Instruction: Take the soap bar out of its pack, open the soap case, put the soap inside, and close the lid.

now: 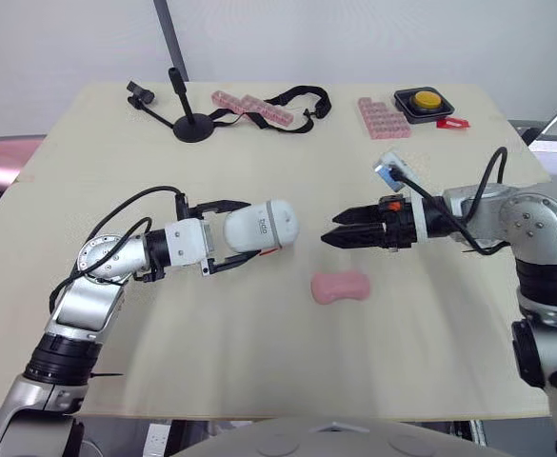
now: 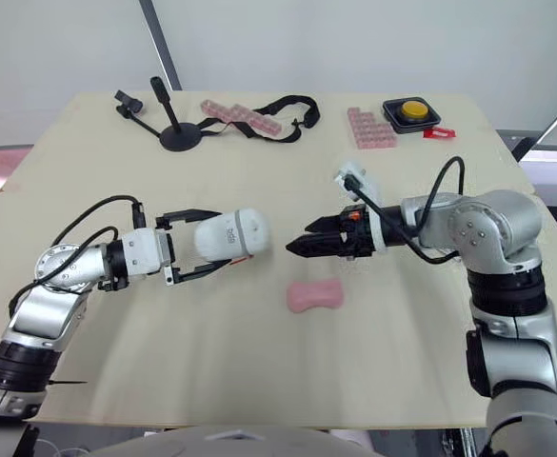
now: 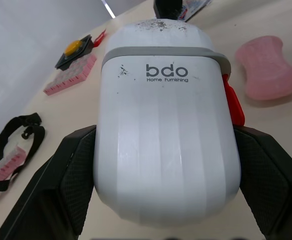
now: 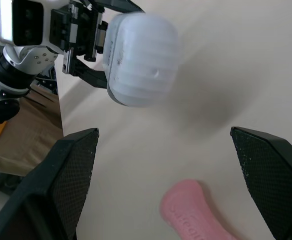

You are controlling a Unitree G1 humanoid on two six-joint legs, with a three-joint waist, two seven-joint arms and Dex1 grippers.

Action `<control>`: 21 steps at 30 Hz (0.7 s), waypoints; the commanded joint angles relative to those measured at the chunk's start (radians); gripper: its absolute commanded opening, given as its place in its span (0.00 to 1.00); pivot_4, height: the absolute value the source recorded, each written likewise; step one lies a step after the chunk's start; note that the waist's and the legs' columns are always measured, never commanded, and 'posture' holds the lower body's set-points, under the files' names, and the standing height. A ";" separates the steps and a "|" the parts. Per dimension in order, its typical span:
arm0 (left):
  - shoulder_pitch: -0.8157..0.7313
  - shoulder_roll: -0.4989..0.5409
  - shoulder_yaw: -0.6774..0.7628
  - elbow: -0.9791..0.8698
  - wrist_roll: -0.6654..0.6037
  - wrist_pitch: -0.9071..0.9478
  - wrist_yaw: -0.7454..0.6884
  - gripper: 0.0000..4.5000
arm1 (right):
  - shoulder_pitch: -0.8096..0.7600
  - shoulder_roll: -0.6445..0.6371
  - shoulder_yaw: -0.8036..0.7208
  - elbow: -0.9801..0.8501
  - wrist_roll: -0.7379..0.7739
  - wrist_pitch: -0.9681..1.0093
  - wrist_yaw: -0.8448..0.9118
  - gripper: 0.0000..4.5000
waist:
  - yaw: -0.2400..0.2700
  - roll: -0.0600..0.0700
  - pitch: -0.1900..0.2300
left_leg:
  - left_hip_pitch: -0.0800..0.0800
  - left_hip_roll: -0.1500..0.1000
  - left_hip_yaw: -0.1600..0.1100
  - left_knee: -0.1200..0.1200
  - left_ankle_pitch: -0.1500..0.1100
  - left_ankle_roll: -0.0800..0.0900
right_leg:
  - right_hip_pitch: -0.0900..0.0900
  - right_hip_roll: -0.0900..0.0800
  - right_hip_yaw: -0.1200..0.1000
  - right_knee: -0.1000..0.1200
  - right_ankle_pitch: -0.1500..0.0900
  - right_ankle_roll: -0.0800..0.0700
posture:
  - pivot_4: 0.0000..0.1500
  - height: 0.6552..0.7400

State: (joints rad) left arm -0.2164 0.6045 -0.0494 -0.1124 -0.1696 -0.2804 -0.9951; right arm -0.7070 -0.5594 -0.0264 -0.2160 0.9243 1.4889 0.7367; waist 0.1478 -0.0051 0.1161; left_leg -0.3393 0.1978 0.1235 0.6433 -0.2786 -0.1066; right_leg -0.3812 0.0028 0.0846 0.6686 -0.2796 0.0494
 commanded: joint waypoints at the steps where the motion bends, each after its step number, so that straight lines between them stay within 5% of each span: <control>1: -0.038 -0.018 0.013 0.012 0.045 -0.044 0.070 0.83 | -0.084 0.114 -0.019 0.063 -0.009 -0.003 -0.076 1.00 | -0.011 0.000 0.000 | 0.000 0.000 0.000 0.000 0.001 -0.001 | 0.000 0.000 0.000 0.001 0.000 0.000 | 1.00 1.00; 21: -0.068 -0.037 -0.031 -0.006 0.017 0.005 0.070 0.83 | -0.192 0.226 0.000 0.234 -0.031 -0.010 -0.098 1.00 | -0.011 0.000 0.000 | 0.001 0.000 0.000 -0.002 0.003 -0.002 | -0.002 0.000 -0.002 0.001 0.000 -0.001 | 1.00 1.00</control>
State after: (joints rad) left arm -0.2728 0.5668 -0.0865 -0.0848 -0.1276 -0.2728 -0.9272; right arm -0.8693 -0.3402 -0.0064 0.0189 0.8890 1.4874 0.6325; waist 0.1365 -0.0051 0.1162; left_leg -0.3386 0.1978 0.1234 0.6416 -0.2761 -0.1088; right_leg -0.3830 0.0026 0.0826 0.6698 -0.2791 0.0486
